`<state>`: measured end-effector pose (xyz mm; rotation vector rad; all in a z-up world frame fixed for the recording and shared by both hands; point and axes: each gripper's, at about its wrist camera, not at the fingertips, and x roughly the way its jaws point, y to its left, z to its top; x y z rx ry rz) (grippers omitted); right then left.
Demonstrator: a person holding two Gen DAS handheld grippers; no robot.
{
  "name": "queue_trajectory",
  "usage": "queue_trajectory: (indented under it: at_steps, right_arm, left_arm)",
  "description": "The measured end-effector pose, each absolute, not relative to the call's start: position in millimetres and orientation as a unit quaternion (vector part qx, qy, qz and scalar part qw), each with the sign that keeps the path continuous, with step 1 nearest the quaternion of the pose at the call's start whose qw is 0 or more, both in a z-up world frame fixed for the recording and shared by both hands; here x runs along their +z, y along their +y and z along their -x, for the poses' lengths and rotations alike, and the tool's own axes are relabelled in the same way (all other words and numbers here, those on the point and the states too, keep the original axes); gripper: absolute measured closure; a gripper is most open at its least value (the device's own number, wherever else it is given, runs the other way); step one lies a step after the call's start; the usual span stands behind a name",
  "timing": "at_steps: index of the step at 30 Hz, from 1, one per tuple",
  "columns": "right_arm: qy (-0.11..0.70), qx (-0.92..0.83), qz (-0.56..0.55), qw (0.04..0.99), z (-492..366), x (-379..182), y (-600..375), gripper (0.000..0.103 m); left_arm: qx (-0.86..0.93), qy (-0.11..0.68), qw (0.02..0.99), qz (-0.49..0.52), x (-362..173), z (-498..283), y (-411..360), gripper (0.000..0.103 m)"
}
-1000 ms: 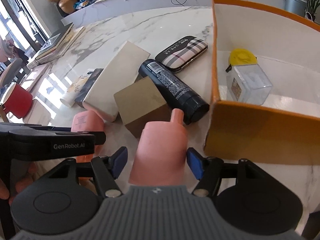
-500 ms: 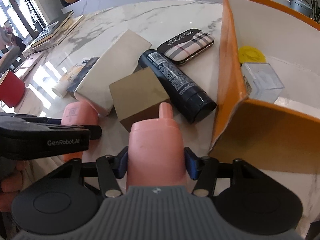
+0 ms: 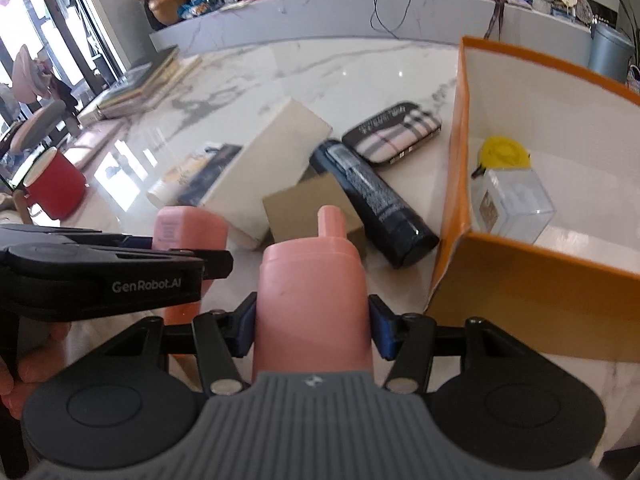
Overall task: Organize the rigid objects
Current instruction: 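Grasp the tall pink bottle with the right tool while the left tool grasps the pink pump bottle, then carry both pink bottles into the orange box and release them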
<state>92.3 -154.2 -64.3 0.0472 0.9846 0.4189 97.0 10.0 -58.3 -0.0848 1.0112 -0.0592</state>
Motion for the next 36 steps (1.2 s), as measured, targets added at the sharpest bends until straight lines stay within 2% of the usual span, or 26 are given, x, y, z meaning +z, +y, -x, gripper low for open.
queue_trajectory:
  at_steps: [13,22,29,36]
  right_arm:
    - [0.398,0.208,-0.023,0.893,-82.2,-12.1,-169.4,0.047]
    - [0.356,0.17,-0.031,0.919,-101.6,22.7,-215.6,0.047]
    - [0.363,0.121,-0.026,0.924,-127.4,27.3,-260.2,0.047]
    - [0.406,0.109,-0.023,0.907,-145.9,1.2,-288.3,0.047]
  left_arm:
    - [-0.06,0.43,0.9,0.033,-1.3,-92.2,-13.4,0.054]
    - [-0.115,0.399,0.909,0.019,43.4,-112.6,-50.0,0.054]
    - [-0.177,0.405,0.897,0.006,51.0,-139.4,-99.1,0.054]
    - [-0.205,0.427,0.88,-0.032,31.1,-162.1,-140.6,0.054]
